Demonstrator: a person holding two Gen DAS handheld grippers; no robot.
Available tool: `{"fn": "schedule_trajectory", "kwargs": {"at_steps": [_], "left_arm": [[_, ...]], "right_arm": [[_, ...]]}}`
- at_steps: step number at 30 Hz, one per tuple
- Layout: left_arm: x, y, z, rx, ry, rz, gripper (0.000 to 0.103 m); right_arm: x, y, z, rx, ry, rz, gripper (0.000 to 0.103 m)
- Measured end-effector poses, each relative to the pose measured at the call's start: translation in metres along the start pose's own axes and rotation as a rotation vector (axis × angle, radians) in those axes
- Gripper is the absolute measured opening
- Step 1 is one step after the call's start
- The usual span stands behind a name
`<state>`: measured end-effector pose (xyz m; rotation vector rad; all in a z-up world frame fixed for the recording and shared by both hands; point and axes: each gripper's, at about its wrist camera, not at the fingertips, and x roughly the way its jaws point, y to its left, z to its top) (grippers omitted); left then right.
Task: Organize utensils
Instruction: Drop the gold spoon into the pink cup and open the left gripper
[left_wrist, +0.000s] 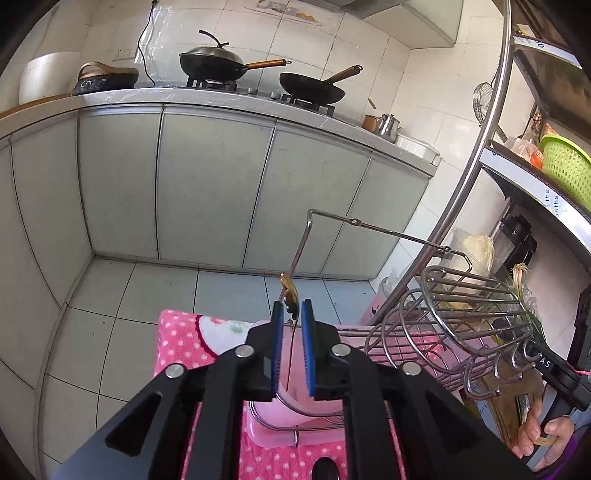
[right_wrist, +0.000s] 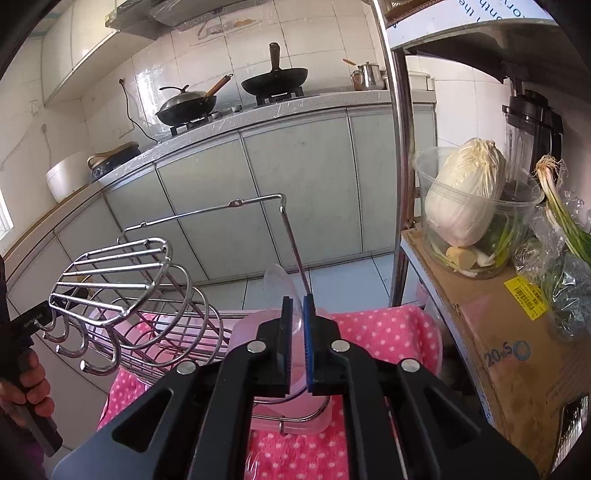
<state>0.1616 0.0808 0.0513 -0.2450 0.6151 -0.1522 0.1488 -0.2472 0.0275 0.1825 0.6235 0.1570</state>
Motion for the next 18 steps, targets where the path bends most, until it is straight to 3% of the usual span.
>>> {"fn": "schedule_trajectory", "kwargs": {"at_steps": [1,3,11,18], "left_arm": [[-0.002,0.001,0.0,-0.003,-0.002,-0.003,0.02],[-0.007,0.001,0.002,-0.009,-0.007,-0.009,0.023],[-0.043,0.004,0.002,-0.039,-0.038,-0.035,0.025],[-0.079,0.004,-0.027,-0.052,-0.028,-0.085,0.025]], "right_arm": [[-0.001,-0.001,0.001,0.004,0.001,0.003,0.03],[-0.007,-0.002,0.001,0.013,-0.009,0.007,0.035],[-0.047,-0.01,-0.005,0.059,-0.05,0.015,0.036],[-0.078,-0.012,-0.041,0.078,-0.025,0.04,0.036]]}}
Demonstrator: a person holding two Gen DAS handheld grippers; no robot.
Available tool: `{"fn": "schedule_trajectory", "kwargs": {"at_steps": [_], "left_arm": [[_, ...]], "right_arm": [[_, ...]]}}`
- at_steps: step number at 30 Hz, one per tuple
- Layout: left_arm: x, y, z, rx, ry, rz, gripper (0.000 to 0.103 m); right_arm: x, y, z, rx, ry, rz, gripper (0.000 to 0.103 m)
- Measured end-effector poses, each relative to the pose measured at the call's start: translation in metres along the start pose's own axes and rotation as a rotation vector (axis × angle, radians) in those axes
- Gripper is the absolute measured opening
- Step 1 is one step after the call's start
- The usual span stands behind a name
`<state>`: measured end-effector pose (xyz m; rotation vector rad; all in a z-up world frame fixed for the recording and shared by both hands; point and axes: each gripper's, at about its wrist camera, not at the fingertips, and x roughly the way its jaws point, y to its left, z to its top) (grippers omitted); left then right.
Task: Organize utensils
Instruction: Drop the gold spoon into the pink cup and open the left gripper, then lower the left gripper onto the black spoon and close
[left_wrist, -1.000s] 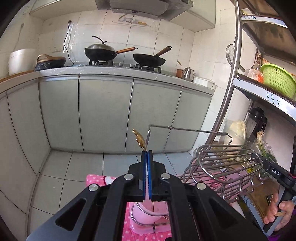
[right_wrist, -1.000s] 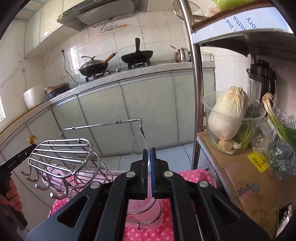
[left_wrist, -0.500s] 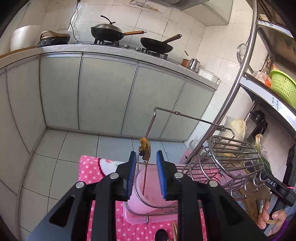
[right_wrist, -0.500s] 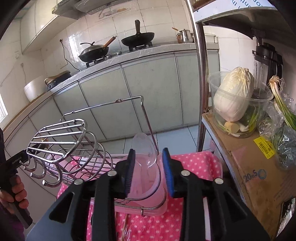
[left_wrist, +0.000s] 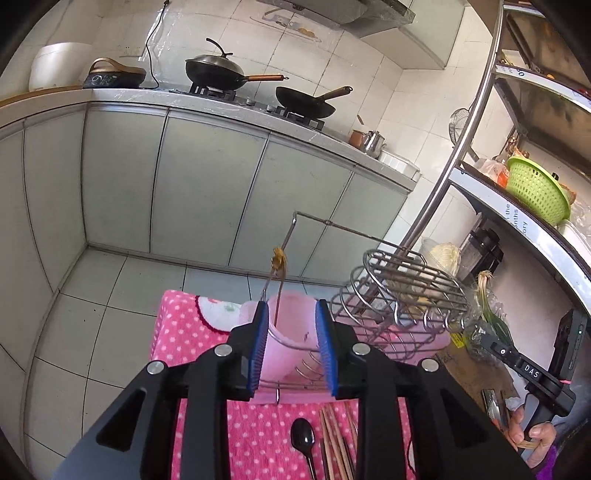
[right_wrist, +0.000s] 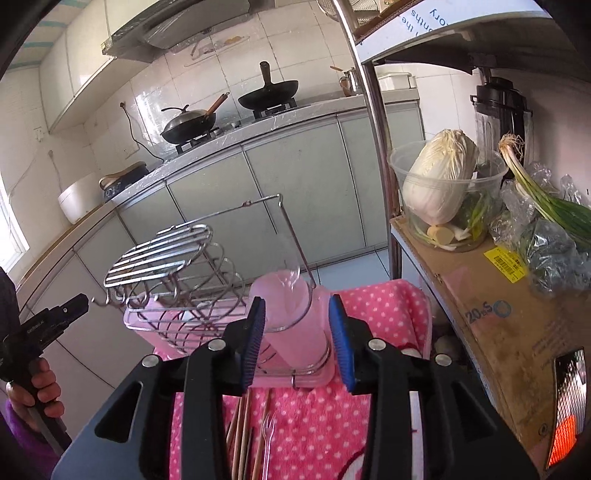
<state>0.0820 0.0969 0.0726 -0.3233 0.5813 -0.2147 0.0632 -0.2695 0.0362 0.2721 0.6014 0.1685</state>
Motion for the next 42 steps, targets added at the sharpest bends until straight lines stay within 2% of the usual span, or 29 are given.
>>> {"fn": "schedule_trajectory", "kwargs": {"at_steps": [6,13,20,26,35,38,40,42], "left_arm": [[0.003,-0.005,-0.04,-0.004,0.121,-0.016,0.025],[0.043,-0.009,-0.093,-0.034,0.344,-0.016,0.025],[0.079,-0.017,-0.124,-0.064,0.498,-0.007,0.025],[0.115,-0.027,-0.141,-0.065,0.63,0.022,0.025],[0.159,-0.032,-0.156,-0.036,0.734,0.065,0.024],[0.166,-0.036,-0.154,-0.023,0.73,0.062,0.023],[0.169,-0.036,-0.153,-0.012,0.73,0.078,0.014],[0.169,-0.037,-0.152,0.002,0.725,0.07,0.013]], "right_arm": [[0.009,0.002,-0.044,0.007,0.135,0.037,0.036],[0.037,-0.005,-0.086,0.076,0.296,0.083,0.036],[0.055,-0.018,-0.11,0.123,0.393,0.099,0.036],[0.066,-0.028,-0.119,0.175,0.435,0.146,0.036],[0.09,-0.029,-0.117,0.194,0.492,0.194,0.036],[0.104,-0.024,-0.114,0.184,0.516,0.197,0.036],[0.114,-0.02,-0.114,0.187,0.54,0.213,0.036],[0.123,-0.012,-0.113,0.167,0.563,0.222,0.036]]}}
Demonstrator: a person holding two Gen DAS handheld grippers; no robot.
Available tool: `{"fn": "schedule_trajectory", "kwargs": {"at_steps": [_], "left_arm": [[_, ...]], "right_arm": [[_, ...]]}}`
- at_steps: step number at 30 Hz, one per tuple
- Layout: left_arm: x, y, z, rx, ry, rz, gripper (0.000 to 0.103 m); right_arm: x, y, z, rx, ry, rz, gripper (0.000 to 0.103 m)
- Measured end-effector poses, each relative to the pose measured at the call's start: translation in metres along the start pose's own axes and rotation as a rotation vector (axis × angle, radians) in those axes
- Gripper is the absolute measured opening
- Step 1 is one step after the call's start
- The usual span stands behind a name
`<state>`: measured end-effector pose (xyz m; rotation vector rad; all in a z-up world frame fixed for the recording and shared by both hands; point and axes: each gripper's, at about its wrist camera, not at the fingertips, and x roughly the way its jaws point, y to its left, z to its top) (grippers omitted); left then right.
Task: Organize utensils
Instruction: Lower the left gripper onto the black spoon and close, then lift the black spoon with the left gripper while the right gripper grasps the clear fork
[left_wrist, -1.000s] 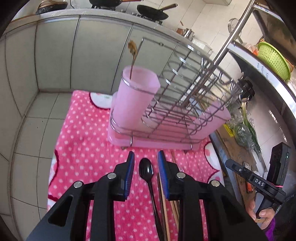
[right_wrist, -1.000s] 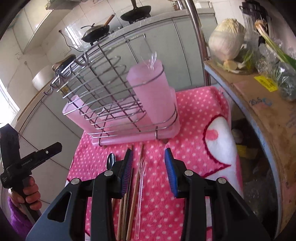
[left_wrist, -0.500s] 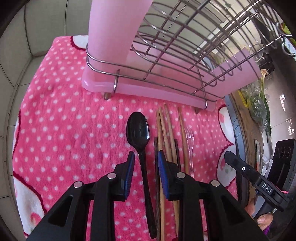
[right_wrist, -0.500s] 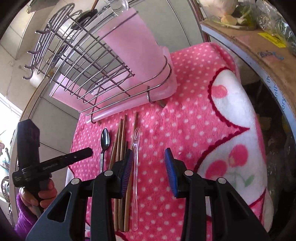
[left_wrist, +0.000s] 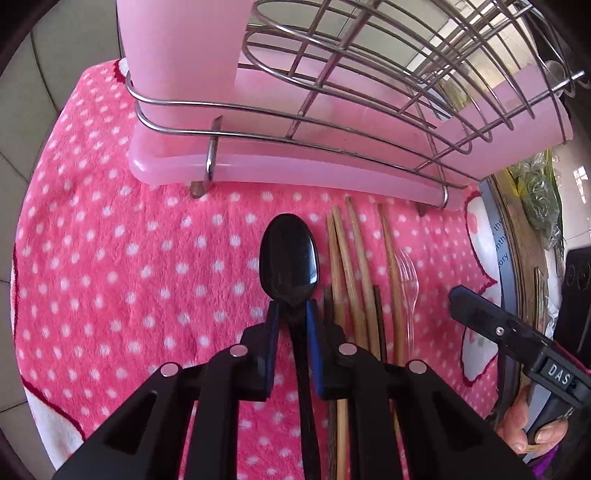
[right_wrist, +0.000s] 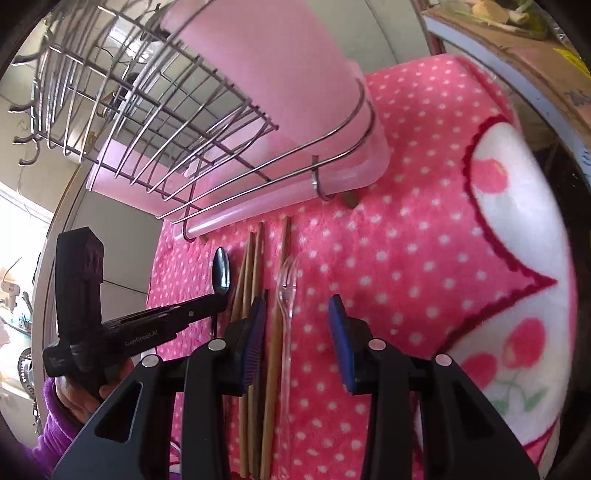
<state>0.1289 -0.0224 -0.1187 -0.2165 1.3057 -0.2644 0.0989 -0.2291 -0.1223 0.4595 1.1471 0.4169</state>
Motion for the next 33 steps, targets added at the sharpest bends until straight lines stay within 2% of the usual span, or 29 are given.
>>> {"fn": "schedule_trajectory", "kwargs": {"at_steps": [8,11,13,16,22,33], "left_arm": [[-0.024,0.013,-0.007,0.001,-0.051,-0.051,0.01],[-0.035,0.019,-0.01,-0.004,-0.075,-0.074,0.01],[-0.044,0.026,-0.013,-0.007,-0.092,-0.085,0.01],[-0.057,0.034,-0.017,-0.015,-0.126,-0.1,0.01],[-0.088,0.047,-0.028,-0.024,-0.216,-0.129,0.01],[-0.164,0.057,-0.057,0.002,-0.432,-0.167,0.01]], "right_arm": [[0.035,0.012,0.015,-0.056,0.056,-0.075,0.036],[0.04,0.015,0.015,-0.081,0.045,-0.089,0.036],[0.045,0.019,0.015,-0.096,0.046,-0.097,0.015],[0.045,0.019,0.011,-0.082,0.033,-0.073,0.015],[0.014,0.017,-0.001,-0.053,-0.031,-0.023,0.014],[-0.068,0.044,-0.018,-0.125,-0.236,0.033,0.014]]}}
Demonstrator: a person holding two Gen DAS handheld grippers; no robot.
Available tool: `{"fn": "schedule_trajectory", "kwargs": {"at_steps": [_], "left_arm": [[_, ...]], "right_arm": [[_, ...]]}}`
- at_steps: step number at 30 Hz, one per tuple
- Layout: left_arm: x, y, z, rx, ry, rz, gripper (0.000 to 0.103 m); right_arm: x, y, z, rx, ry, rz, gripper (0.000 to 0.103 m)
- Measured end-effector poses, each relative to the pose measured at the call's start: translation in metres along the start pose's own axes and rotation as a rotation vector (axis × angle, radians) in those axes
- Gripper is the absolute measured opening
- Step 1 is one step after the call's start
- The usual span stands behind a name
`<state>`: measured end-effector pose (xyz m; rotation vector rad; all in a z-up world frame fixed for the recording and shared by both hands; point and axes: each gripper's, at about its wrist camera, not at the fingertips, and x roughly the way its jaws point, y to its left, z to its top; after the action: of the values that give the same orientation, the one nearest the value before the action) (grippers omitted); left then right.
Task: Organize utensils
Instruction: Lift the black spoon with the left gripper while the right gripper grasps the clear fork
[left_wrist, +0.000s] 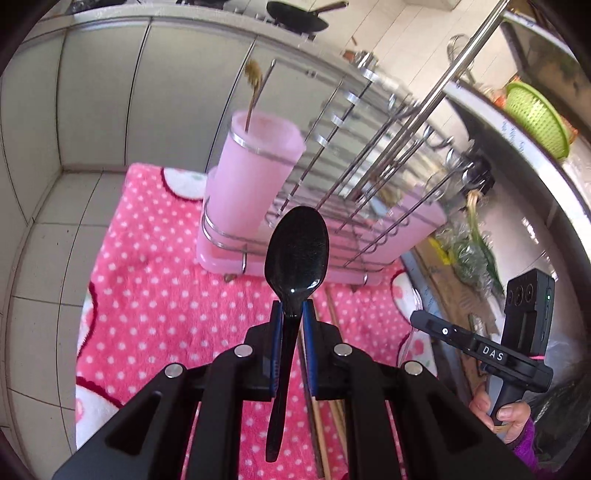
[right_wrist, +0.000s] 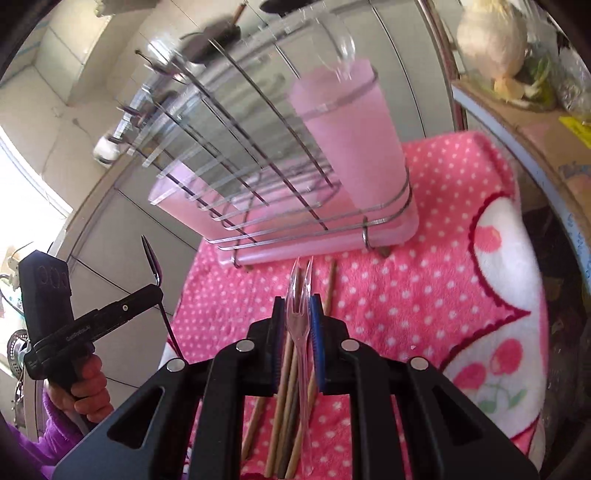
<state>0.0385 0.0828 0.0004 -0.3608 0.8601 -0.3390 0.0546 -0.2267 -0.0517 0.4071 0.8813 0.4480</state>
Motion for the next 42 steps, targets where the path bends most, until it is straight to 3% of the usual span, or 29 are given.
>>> {"fn": "schedule_trajectory", "kwargs": {"at_steps": [5,6,15,21,28,34,42], "left_arm": [[-0.016,-0.021,0.008,0.001,-0.09,-0.023,0.01],[-0.021,-0.022,0.01,0.003,-0.103,-0.026,0.01],[-0.061,-0.045,0.041,0.019,-0.251,-0.067,0.01],[-0.087,-0.061,0.08,0.045,-0.379,-0.087,0.01],[-0.104,-0.068,0.126,0.045,-0.535,-0.048,0.01],[-0.088,-0.058,0.157,0.023,-0.618,0.01,0.01],[-0.041,-0.043,0.164,0.061,-0.649,0.097,0.01]], "right_arm": [[-0.03,0.014,0.007,-0.033,-0.075,0.008,0.012],[-0.036,0.015,0.009,-0.039,-0.085,0.008,0.004],[-0.078,0.029,0.04,-0.081,-0.186,0.033,0.004],[-0.119,0.056,0.081,-0.151,-0.304,0.049,0.004],[-0.16,0.071,0.131,-0.198,-0.464,0.005,0.004],[-0.152,0.064,0.165,-0.205,-0.519,-0.074,0.004],[-0.103,0.043,0.177,-0.173,-0.428,-0.129,0.004]]}}
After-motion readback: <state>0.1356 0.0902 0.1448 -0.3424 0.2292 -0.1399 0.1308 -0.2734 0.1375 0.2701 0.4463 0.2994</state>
